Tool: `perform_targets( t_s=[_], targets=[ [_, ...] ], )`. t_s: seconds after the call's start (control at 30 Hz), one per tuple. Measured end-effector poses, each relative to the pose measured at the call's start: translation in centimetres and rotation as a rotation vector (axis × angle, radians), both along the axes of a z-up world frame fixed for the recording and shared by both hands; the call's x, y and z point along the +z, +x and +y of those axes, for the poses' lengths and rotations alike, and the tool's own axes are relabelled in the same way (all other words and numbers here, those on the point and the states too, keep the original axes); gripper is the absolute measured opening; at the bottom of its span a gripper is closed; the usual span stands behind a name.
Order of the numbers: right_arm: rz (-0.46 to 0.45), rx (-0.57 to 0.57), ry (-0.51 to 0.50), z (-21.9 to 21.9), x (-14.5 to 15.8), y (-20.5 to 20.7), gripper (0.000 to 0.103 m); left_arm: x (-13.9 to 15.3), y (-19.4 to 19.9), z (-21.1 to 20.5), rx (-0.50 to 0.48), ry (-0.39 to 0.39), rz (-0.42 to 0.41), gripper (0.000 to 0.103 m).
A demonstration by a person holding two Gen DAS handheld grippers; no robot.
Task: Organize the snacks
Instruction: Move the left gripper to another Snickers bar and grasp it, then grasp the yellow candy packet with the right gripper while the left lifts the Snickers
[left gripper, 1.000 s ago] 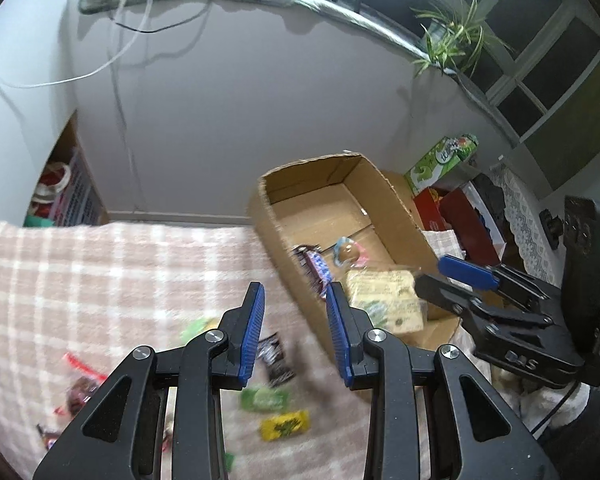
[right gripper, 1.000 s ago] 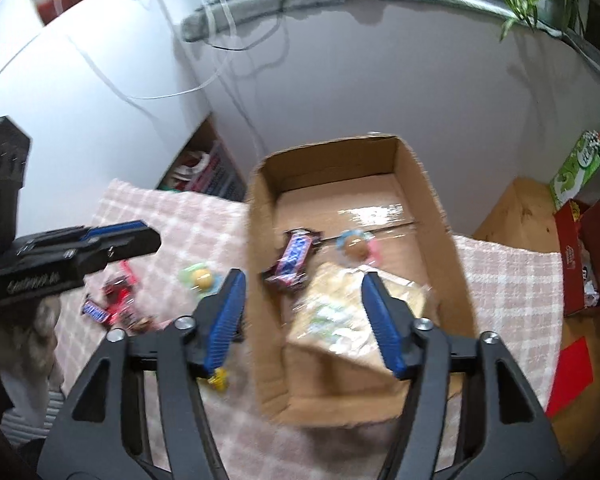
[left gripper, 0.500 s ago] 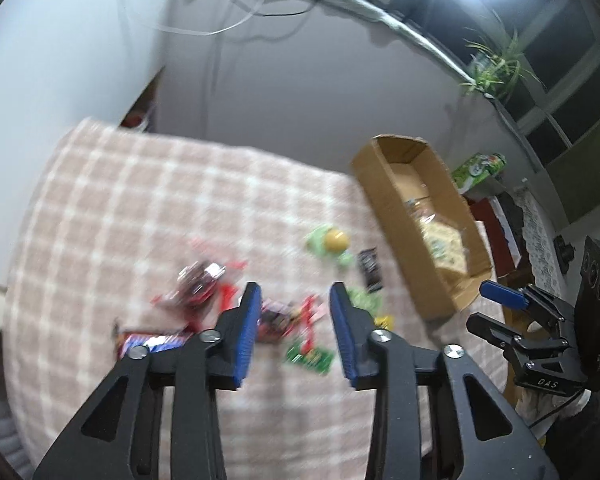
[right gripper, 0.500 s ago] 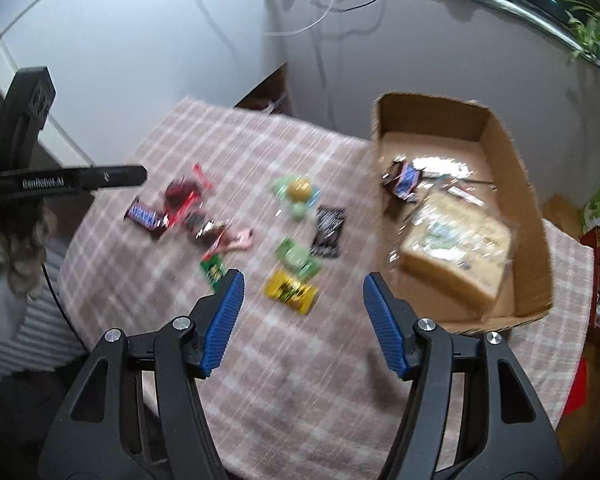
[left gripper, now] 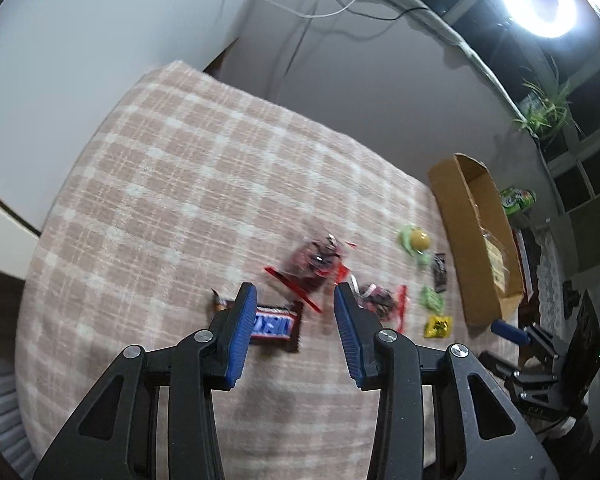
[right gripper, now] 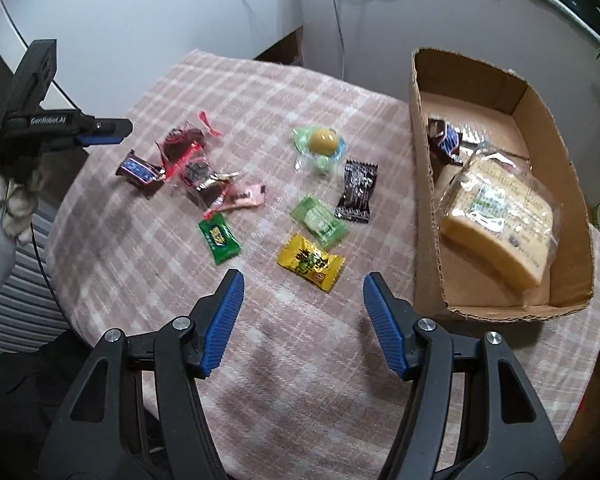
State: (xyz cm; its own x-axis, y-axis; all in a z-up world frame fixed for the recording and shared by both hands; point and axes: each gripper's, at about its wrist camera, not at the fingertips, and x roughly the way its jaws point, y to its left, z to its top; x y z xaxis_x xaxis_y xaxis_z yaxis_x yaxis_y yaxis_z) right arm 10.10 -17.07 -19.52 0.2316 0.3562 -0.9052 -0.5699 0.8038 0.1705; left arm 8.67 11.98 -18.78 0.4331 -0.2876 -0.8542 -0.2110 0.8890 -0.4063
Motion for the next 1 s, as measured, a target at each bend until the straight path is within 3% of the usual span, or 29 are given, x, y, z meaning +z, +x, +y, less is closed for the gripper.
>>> perform_targets(
  t_s=[0.23,0.43,0.8,1.0],
  targets=[
    [0.035,-0.002,-0.011,0.8,-1.7,1.2,0.065,-3.3,1.7,2.0,0.024,-0.047,0.069,0.038],
    [0.064,-0.009,-0.008,2.3,-3.1,2.6,0.065,-4.7,1.9,2.0,-0.022,-0.064,0.107,0.038],
    [0.100,0.024,-0.023,4.5,-4.8,3.1,0.065,-4.9,0.0,0.4,-0.116,-0.047,0.114,0.038],
    [0.166,0.019,0.047,4.0,-5.3,3.1,0.065,-4.7,-0.9,-0.8,-0.159,-0.017,0.107,0.038]
  ],
)
